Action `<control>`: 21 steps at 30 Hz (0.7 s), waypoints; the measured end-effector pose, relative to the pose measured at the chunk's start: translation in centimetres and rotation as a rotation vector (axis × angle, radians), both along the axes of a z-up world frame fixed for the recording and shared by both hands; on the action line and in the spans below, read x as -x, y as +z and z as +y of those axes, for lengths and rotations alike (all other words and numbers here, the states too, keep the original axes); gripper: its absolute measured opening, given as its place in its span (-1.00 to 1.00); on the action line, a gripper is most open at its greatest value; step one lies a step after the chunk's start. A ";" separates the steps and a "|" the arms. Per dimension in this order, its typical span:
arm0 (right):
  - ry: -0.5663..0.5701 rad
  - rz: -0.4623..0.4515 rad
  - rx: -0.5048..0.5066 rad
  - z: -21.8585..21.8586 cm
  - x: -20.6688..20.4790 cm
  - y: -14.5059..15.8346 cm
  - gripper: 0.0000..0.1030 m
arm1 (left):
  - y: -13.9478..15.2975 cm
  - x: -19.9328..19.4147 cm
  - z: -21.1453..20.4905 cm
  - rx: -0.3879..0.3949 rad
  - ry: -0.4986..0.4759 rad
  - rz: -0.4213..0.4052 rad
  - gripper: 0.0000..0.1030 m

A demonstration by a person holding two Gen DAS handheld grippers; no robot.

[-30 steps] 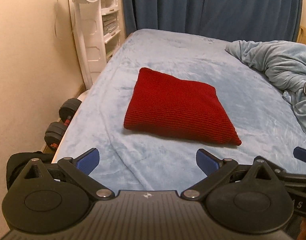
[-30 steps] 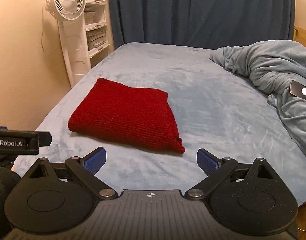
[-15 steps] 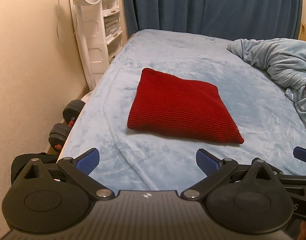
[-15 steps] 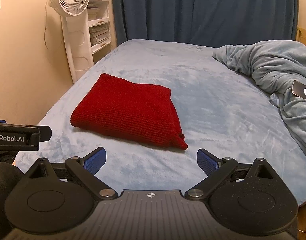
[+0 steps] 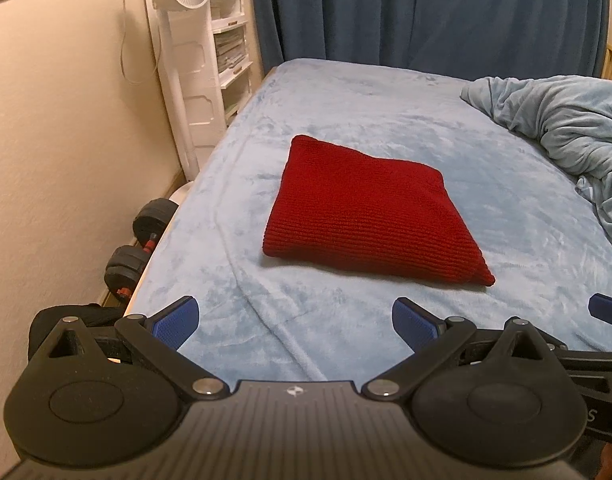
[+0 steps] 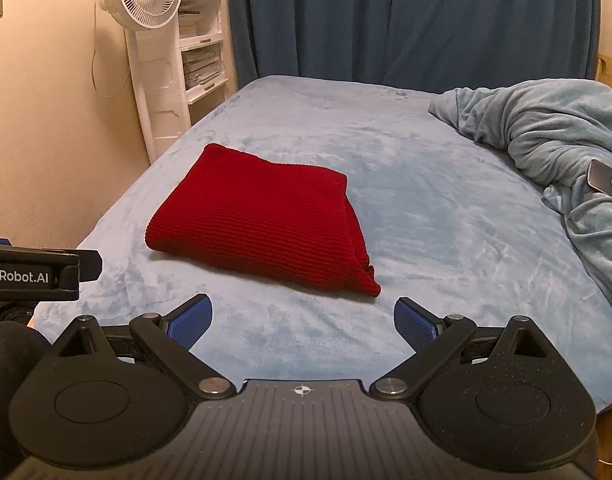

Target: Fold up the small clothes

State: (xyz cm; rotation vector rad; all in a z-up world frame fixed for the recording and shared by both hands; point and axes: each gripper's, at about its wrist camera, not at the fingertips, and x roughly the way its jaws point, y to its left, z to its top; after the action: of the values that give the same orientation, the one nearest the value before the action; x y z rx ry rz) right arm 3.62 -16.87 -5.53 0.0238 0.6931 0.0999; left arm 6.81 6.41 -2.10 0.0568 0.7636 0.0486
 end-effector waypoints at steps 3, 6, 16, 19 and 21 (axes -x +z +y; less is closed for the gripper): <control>-0.001 0.000 0.001 0.0 0.0 0.0 0.92 | 0.0 0.1 -0.1 0.000 -0.004 0.001 0.99; 0.002 0.005 -0.003 0.1 0.0 0.0 0.95 | -0.1 0.1 -0.1 0.003 -0.005 0.002 0.99; 0.009 0.043 0.005 0.4 -0.2 -0.2 0.98 | -0.1 0.2 -0.4 0.004 -0.001 0.002 0.99; 0.010 0.045 0.007 0.4 -0.2 -0.2 0.98 | -0.2 0.3 -0.3 0.003 -0.002 0.003 0.99; 0.011 0.042 0.008 0.5 -0.2 -0.2 0.98 | -0.1 0.3 -0.3 0.001 -0.002 0.003 0.99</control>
State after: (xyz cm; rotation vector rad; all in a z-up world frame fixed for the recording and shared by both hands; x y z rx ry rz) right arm 3.82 -16.39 -5.74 0.0142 0.7360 0.1074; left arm 6.56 6.08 -2.24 0.0570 0.7663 0.0464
